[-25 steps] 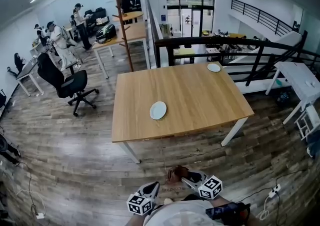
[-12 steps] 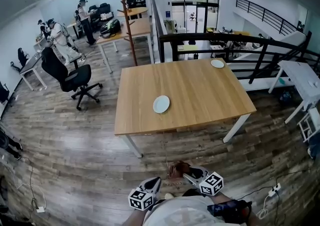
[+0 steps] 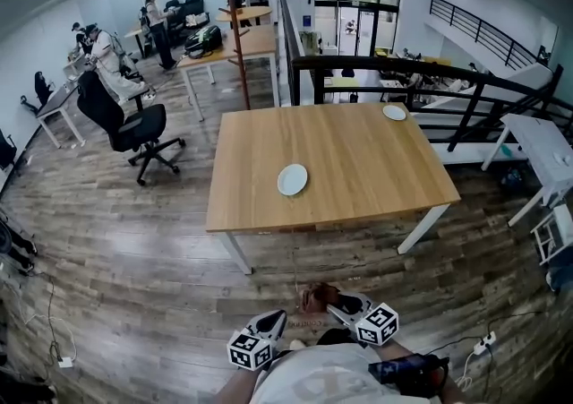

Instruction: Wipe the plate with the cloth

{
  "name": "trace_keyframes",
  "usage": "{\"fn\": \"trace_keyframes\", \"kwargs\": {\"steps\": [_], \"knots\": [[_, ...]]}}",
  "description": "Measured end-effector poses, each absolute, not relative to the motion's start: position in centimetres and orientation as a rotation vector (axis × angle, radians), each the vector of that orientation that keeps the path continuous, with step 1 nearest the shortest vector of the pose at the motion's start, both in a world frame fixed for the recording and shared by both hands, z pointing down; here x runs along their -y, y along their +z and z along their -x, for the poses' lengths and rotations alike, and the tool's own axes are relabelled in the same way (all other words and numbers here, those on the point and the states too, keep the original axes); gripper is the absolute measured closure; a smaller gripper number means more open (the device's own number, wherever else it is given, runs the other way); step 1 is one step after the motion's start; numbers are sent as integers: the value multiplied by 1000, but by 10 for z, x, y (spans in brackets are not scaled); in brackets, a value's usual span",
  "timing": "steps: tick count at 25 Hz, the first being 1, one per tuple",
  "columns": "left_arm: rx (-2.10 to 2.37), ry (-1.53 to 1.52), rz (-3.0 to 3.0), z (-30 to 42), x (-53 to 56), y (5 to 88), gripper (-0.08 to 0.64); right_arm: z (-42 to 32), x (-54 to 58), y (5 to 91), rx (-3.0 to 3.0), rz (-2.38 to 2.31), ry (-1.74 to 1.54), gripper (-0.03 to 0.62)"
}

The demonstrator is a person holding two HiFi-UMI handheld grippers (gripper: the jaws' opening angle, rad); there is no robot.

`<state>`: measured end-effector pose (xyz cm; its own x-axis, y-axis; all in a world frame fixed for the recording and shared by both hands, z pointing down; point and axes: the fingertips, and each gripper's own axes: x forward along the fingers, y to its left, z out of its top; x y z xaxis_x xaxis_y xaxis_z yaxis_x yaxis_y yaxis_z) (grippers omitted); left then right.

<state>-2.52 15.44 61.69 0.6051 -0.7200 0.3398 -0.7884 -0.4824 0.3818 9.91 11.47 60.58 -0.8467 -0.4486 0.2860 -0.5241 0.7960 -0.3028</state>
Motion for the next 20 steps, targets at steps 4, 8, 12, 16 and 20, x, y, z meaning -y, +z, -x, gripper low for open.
{"fn": "trace_keyframes", "kwargs": {"steps": [4,8,12,16,20], "knots": [[1205,175,-2324,33,-149,613,546,-90,-108,601,2790,-736,535,465],[1216,173,-2319,37,-144,614,546,-80,-106,602,2789,-686,512,465],[1221,172,-2301,41,-141,616,546,-75,-102,605,2779,-670,530,465],[1226,175,-2283,47,-140,619,546,-72,-96,607,2767,-667,550,465],[1238,174,-2273,51,-134,621,548,-70,-88,611,2762,-660,563,465]]}}
